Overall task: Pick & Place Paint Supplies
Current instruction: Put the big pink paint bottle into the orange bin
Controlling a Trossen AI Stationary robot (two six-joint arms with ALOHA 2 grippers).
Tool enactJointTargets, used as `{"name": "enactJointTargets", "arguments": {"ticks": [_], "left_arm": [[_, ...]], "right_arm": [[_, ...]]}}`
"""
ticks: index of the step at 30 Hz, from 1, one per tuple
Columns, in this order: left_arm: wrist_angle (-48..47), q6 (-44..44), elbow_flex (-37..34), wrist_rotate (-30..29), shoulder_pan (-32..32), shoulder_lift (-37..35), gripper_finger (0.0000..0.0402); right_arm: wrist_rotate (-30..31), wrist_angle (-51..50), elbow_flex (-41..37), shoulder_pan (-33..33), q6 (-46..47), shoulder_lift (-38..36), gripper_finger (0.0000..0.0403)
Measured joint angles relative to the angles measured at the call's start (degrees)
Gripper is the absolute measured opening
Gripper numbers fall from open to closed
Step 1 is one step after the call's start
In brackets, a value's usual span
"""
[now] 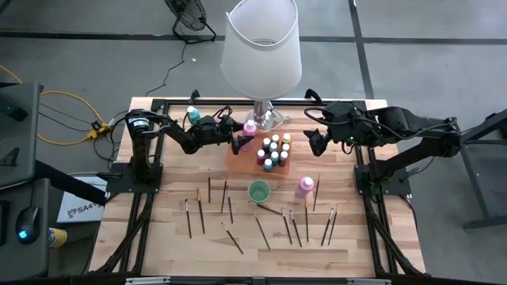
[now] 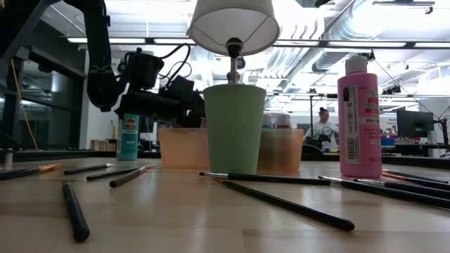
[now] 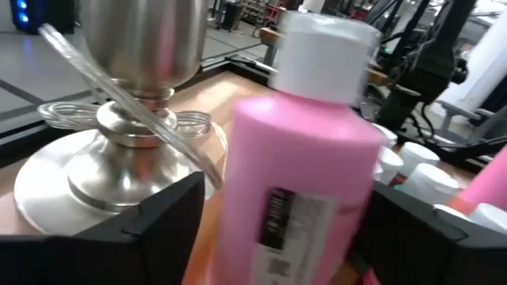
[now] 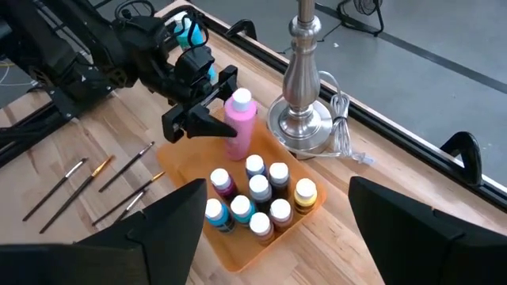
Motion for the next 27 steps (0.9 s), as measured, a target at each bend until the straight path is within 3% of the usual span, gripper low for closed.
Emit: {"name": "enactJointTargets", "arguments": {"ticks": [5,27], "left_arm": [[-0.45,-1.73,0.0,1.07,0.01,-0.9,0.0335],[-13.1,0.32,-0.02,2.85,-0.03,-12.68,0.0338]], "right_arm": [[-0.14,0.0,0.0,0.0,-0.24,0.0,0.0302],[-4.6,-0.49,0.0,0.0,-0.66,-0.36,0.0302]]}}
